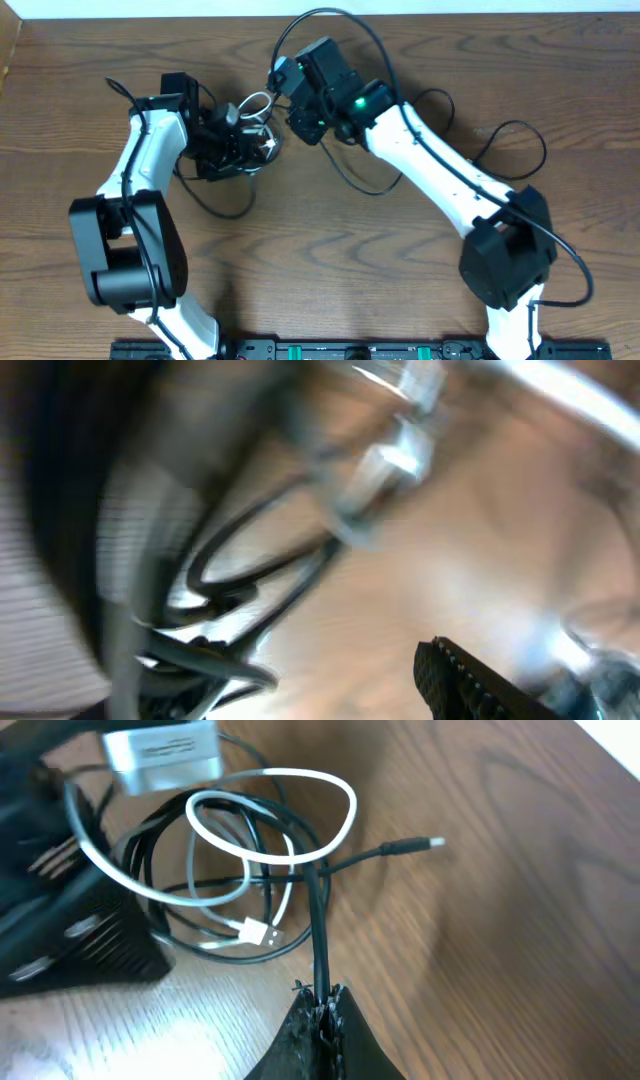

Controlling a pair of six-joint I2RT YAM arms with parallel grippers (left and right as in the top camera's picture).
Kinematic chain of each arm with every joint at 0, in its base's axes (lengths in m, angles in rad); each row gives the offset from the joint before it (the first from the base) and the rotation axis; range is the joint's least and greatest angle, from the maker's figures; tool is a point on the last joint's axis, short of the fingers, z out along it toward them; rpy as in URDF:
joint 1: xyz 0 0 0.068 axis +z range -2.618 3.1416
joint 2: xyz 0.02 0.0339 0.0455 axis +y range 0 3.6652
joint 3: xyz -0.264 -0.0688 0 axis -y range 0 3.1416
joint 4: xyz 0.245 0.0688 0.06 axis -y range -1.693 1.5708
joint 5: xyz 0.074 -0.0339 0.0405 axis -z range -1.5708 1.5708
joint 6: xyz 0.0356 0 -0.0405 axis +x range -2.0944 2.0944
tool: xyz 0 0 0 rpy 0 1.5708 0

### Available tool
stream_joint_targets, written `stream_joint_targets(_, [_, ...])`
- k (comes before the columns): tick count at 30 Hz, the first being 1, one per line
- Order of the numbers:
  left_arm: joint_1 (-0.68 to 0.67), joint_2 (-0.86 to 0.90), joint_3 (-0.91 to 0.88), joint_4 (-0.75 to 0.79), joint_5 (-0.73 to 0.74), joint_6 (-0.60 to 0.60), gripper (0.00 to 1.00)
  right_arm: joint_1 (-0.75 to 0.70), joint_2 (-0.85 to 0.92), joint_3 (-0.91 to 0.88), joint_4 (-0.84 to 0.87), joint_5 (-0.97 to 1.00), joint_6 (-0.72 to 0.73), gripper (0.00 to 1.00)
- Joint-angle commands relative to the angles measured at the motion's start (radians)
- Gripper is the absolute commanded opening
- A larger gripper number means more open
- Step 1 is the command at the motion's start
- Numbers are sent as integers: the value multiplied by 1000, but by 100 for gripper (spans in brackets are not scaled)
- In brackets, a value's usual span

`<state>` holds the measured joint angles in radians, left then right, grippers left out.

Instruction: Untangle cables

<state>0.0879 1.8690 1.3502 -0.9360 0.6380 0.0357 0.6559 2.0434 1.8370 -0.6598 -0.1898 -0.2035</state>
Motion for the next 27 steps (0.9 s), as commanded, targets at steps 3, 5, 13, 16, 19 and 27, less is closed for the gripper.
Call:
stream_joint_targets(3, [-2,-39,-5,4,239,211,65,-43,-133,7,-15,-129,53,1])
stream_joint_targets(5, [-2,-39,-5,10,241,211,65,-61,-158,7,-14,-206,86,1])
stream_joint_targets(13, [-2,-37,-5,65,127,156,65,-156,-181,7,-14,-558,146,1])
stream_joint_targets(16, [-2,-33,-5,89,91,86,64,-188,-181,7,-14,-670,146,1])
stream_joint_targets(19, [-2,-24,-6,101,91,71,42,-210,-181,7,-14,-751,146,1])
stream_joint_targets(27, [-2,10,-6,112,76,63,8,-224,-181,7,-14,-782,147,1])
